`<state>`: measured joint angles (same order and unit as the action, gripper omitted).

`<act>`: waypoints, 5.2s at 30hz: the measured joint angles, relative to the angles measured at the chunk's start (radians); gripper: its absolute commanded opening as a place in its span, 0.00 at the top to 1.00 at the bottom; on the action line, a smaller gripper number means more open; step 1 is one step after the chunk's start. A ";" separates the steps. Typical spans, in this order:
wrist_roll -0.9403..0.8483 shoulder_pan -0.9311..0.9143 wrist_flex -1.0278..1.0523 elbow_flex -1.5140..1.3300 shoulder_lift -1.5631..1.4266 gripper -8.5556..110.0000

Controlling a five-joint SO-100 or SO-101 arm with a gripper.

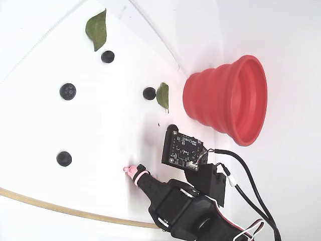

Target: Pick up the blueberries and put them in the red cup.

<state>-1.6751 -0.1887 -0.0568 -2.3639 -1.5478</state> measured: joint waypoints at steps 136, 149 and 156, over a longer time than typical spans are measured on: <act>-0.121 -0.109 0.207 0.486 -0.183 0.77; -0.130 -0.109 0.241 0.394 -0.296 0.77; -0.130 -0.109 0.244 0.316 -0.373 0.78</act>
<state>-1.8055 -0.2976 0.1871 -2.0479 -1.9205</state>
